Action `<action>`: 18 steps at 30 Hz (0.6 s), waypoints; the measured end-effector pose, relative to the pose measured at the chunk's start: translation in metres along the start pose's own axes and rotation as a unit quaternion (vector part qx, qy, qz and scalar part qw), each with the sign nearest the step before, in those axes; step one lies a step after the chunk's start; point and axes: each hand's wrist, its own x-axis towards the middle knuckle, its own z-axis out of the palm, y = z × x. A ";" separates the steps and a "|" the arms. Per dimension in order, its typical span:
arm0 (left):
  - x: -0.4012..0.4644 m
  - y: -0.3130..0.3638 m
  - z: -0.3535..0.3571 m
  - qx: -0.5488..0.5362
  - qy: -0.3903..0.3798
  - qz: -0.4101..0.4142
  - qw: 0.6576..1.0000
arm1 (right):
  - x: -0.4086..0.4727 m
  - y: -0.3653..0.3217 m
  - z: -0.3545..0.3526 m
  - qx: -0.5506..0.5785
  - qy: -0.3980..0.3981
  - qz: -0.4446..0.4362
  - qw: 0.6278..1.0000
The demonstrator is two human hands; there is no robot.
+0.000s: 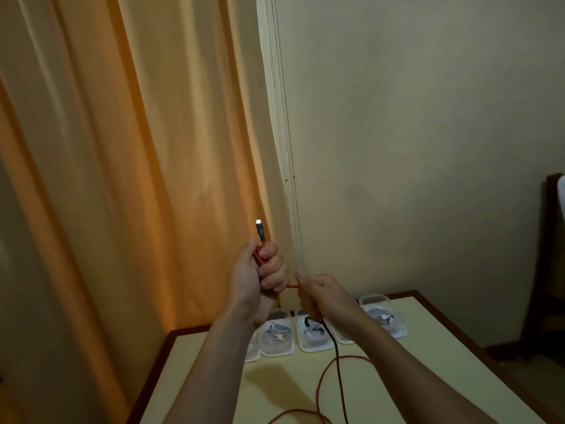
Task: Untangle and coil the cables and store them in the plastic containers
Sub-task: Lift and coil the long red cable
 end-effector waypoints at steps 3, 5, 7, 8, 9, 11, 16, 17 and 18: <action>-0.010 0.001 -0.008 0.007 -0.089 -0.067 0.994 | 0.004 0.001 -0.009 -0.062 0.005 0.010 0.998; -0.014 0.003 -0.009 -0.003 -0.173 -0.145 0.974 | 0.008 -0.004 -0.013 -0.079 0.001 0.018 0.997; -0.013 0.004 -0.010 0.011 -0.237 -0.225 0.945 | 0.015 -0.014 -0.017 -0.101 -0.007 0.023 0.995; -0.012 0.004 -0.011 0.021 -0.259 -0.266 0.928 | 0.019 -0.021 -0.019 -0.117 -0.015 0.024 0.993; -0.011 0.003 -0.012 0.038 -0.269 -0.302 0.914 | 0.023 -0.030 -0.019 -0.141 -0.024 0.026 0.989; -0.009 0.001 -0.016 0.117 -0.252 -0.344 0.897 | 0.032 -0.049 -0.019 -0.213 -0.033 0.032 0.976; -0.006 0.003 -0.015 0.371 -0.070 -0.328 0.866 | 0.036 -0.087 -0.017 -0.329 -0.053 0.044 0.942; -0.005 0.002 -0.017 0.399 -0.028 -0.299 0.866 | 0.036 -0.090 -0.017 -0.326 -0.052 0.043 0.943; -0.003 0.000 -0.020 0.404 0.011 -0.258 0.878 | 0.034 -0.092 -0.017 -0.319 -0.045 0.041 0.946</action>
